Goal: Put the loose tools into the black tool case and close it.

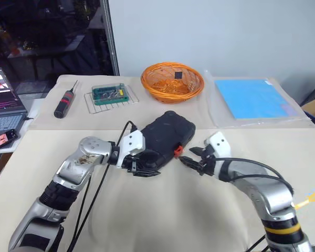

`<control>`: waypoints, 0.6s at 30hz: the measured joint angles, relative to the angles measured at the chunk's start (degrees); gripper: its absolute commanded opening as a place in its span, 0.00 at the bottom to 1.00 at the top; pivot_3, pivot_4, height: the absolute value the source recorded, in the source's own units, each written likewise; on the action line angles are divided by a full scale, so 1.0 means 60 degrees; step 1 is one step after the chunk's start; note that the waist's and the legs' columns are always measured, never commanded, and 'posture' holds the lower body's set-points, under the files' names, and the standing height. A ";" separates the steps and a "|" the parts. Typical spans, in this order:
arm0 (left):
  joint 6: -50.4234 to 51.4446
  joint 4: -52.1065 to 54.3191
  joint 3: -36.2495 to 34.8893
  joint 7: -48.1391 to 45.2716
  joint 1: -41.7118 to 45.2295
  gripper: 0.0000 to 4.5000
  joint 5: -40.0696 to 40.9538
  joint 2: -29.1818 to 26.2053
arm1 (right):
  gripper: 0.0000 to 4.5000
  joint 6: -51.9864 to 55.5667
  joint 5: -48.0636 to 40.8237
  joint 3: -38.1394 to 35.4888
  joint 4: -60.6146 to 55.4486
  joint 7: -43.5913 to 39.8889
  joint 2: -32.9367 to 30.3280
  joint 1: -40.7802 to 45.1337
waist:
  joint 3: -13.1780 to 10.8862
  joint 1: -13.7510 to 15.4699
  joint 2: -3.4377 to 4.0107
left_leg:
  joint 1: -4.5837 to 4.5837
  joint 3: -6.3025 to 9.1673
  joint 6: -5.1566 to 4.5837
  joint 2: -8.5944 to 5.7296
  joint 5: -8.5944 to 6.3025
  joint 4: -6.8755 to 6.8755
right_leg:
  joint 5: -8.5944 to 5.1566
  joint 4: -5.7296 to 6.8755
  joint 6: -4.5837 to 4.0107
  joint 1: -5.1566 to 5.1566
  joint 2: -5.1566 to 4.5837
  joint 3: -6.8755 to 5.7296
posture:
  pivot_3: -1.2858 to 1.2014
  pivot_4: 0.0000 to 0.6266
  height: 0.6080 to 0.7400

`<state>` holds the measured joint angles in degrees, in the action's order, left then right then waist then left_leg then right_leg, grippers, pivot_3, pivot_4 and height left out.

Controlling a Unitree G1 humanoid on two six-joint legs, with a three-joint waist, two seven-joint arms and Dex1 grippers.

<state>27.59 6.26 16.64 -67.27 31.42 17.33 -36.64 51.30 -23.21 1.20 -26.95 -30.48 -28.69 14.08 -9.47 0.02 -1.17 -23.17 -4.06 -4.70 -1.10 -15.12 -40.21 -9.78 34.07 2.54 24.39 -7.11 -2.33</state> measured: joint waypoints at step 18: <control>-0.0198 -0.0154 -0.0007 0.0073 -0.0008 0.84 -0.0091 0.0012 | 0.01 -0.0369 -0.0091 0.0318 0.1460 0.0199 0.1342 0.0865 | 0.0010 -0.0112 0.0006 | 0.0019 0.0002 0.0006 0.0002 0.0003 0.0021 | -0.0008 0.0003 -0.0009 -0.0005 0.0002 0.0002 | 0.52 0.24 1.00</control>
<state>26.40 5.33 16.59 -66.83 31.37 16.79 -36.57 49.08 -23.76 3.11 -18.19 -29.29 -20.64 19.27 -9.41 -0.65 -1.14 -23.06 -4.04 -4.67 -1.09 -15.09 -40.09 -9.83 34.09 2.48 24.36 -7.10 -2.32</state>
